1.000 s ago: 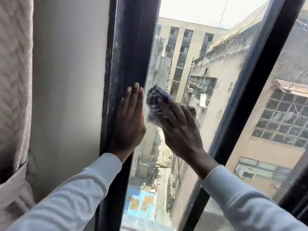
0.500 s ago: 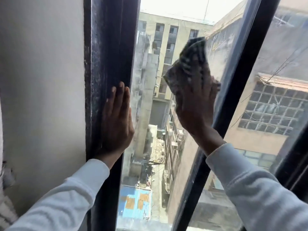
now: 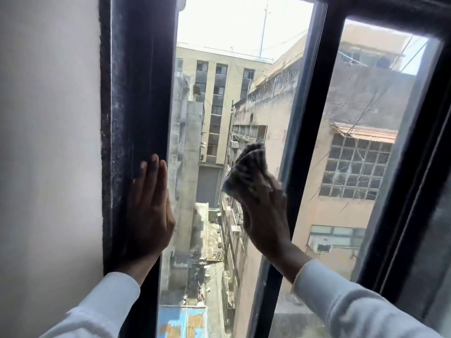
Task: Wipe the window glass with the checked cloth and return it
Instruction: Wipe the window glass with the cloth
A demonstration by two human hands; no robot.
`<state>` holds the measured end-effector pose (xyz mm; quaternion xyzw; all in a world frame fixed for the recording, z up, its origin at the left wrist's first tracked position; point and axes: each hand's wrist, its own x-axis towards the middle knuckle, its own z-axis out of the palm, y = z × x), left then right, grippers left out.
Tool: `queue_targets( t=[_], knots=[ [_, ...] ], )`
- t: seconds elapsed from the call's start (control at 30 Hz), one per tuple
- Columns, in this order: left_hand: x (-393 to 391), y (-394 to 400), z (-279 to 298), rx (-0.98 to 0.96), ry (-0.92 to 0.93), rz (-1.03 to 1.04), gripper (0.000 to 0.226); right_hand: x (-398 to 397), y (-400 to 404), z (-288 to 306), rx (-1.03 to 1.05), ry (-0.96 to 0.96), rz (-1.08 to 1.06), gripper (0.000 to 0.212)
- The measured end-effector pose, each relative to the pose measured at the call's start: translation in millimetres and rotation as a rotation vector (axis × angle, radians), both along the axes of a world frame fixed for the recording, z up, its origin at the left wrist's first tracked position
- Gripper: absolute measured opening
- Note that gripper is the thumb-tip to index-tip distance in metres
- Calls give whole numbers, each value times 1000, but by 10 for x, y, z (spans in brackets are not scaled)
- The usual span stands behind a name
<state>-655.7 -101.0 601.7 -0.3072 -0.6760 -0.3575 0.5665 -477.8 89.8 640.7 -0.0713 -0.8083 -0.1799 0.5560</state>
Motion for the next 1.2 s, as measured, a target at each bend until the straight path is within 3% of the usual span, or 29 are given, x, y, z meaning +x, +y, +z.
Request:
queue_targets(
  t=[0.07, 0.13, 0.27, 0.37, 0.43, 0.53, 0.63, 0.77, 0.9, 0.97, 1.03, 1.1, 1.17, 1.2],
  knots=[
    [-17, -16, -9, -11, -7, 7, 61, 69, -79, -306, 304, -284, 36, 57],
    [-19, -5, -28, -4, -8, 0, 60, 54, 27, -54, 396, -307, 54, 59],
    [140, 47, 44, 92, -88, -48, 60, 205, 160, 602, -119, 160, -134, 82],
    [457, 189, 244, 15, -86, -62, 66, 523, 326, 363, 9, 27, -165, 80],
    [722, 469, 435, -98, -1, -155, 67, 822, 572, 272, 24, 39, -153, 71],
    [1128, 972, 673, -320, 212, -192, 78, 1060, 1026, 403, -303, 309, -240, 61],
    [1306, 1343, 810, -456, 373, -113, 81, 1113, 1469, 292, -532, 296, -255, 72],
    [1235, 1537, 855, -520, 496, 18, 80, 923, 1493, -416, -397, 74, -203, 73],
    [1193, 1625, 757, -469, 528, 94, 80, 812, 1742, 287, -35, 50, -242, 72],
    [1214, 1652, 738, -468, 527, 143, 81, 947, 1975, 505, -184, 224, -234, 65],
    [1230, 1649, 746, -487, 518, 156, 81, 1090, 1935, 113, -513, 314, -238, 64],
    [1223, 1648, 737, -511, 517, 180, 82, 1154, 1634, -657, -494, 107, -208, 69],
    [1209, 1652, 717, -514, 510, 210, 82, 1124, 1491, -1062, -170, -198, -146, 77],
    [1208, 1660, 701, -517, 507, 206, 83, 1114, 1576, -922, -18, -258, -117, 80]
  ],
)
